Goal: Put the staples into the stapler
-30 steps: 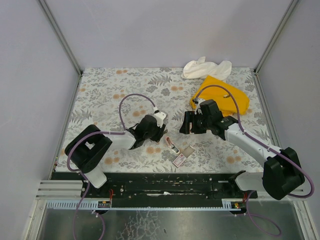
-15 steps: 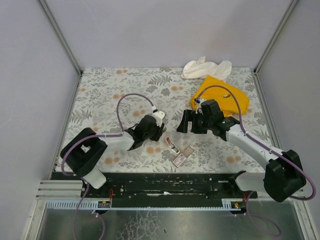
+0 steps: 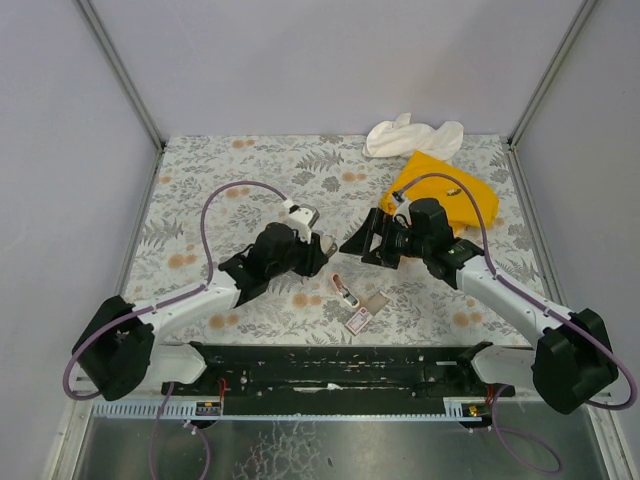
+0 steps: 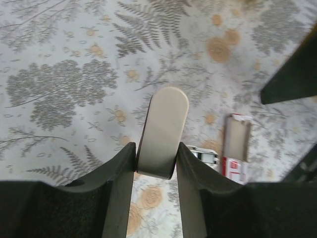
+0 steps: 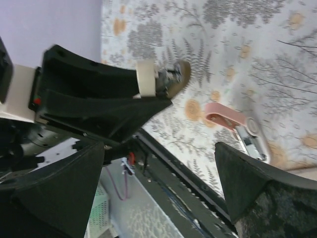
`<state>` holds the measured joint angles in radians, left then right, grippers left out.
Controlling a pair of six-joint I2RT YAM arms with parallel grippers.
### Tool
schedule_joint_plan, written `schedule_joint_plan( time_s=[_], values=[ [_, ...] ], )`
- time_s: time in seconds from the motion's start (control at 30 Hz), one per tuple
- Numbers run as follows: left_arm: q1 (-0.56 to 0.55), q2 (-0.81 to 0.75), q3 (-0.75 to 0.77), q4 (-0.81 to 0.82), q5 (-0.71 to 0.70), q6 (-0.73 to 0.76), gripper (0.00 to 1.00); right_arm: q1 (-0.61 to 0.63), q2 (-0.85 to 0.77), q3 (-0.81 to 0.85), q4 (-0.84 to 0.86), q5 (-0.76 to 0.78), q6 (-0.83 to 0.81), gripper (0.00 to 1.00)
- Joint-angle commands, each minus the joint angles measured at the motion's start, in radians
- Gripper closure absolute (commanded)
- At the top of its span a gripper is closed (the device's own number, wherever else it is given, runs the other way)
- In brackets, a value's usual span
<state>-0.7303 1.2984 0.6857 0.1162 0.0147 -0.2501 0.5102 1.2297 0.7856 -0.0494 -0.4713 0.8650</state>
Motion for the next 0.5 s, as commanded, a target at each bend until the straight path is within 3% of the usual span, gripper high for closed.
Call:
schedule_joint_plan(
  time_s=[0.0, 0.47],
  values=[
    [-0.018, -0.076, 0.003, -0.024, 0.162, -0.052, 1.00, -0.003, -0.017, -0.007, 0.150, -0.097, 0.130, 0.00],
    [-0.077, -0.094, 0.031, -0.041, 0.227, -0.018, 1.00, 0.083, 0.114, 0.002, 0.207, -0.115, 0.151, 0.01]
  ],
)
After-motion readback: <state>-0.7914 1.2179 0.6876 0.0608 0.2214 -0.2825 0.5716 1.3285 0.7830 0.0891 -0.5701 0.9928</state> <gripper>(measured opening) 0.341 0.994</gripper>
